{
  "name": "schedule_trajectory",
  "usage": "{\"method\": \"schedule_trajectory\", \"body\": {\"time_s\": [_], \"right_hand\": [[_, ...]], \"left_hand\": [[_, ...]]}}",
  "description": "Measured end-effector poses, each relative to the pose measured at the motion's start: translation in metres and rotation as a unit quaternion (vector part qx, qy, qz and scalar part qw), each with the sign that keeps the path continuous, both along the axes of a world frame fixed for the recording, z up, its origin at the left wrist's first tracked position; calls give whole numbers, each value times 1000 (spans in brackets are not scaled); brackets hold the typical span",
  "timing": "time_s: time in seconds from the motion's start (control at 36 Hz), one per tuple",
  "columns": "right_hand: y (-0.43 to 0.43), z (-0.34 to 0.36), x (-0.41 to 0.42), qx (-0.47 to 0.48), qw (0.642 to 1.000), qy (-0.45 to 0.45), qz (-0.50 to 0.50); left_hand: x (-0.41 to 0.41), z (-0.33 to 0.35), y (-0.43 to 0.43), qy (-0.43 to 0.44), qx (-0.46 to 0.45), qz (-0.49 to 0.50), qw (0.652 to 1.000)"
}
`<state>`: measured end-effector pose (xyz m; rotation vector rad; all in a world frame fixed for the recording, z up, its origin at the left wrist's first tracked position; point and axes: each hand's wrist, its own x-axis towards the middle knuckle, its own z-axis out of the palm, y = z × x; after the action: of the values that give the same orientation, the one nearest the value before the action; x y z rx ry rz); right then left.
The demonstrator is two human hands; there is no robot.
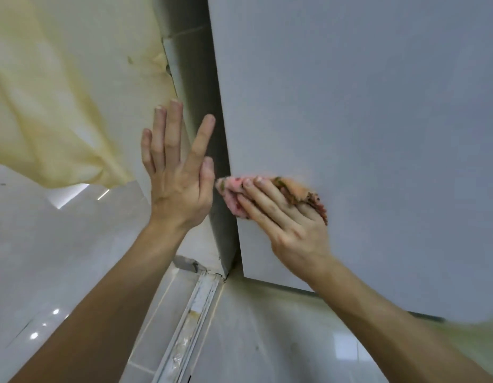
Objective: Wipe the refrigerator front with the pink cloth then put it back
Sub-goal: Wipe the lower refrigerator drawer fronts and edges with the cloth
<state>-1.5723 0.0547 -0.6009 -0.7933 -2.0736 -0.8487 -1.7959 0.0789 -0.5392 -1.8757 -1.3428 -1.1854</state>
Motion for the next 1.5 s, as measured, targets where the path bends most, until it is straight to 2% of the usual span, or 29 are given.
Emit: {"method": "schedule_trajectory", "body": {"time_s": [0.08,0.17,0.25,0.36,0.47,0.58,0.67,0.72,0.78,0.83,0.92,1.03,1.14,1.25,1.36,1.5], "right_hand": [[-8,-62,16,-108,988,-106,15],[-14,-102,27,-167,965,-201,-5],[-16,-103,30,-205,958,-198,14],[-15,-64,24,-194,971,-123,63],[-7,24,-8,-54,997,21,41],[11,106,-38,55,979,195,9],[20,115,-52,90,968,233,-13],[18,92,-57,87,976,197,-25],[13,54,-57,62,991,114,-12],[9,2,-45,4,1000,8,8],[-4,-78,-17,-129,983,-131,13],[-15,-123,11,-209,964,-164,-11],[-17,-115,21,-209,958,-196,-5],[-16,-92,26,-186,975,-119,26],[-7,-19,18,-70,997,14,35],[9,107,-5,77,976,205,3]], "left_hand": [[-7,-6,3,-2,-18,17,1000],[-10,-10,5,-1,-20,4,1000],[-8,-10,6,-8,-17,-14,1000],[-4,-10,4,-27,-14,-23,999],[-6,-12,5,-27,-1,-30,999],[-8,-11,5,-37,16,-34,999],[-10,-9,4,-50,31,-59,997],[-13,-9,4,-67,35,-77,994],[-16,-7,5,-79,36,-91,992],[-16,-6,7,-84,33,-98,991],[-11,-7,6,-103,28,-111,988],[-1,-8,2,-126,18,-112,986],[4,-14,2,-110,17,-91,990],[11,-17,2,-84,43,-90,991],[25,-12,0,-78,58,-121,988],[38,1,-4,-129,65,-129,981]]}}
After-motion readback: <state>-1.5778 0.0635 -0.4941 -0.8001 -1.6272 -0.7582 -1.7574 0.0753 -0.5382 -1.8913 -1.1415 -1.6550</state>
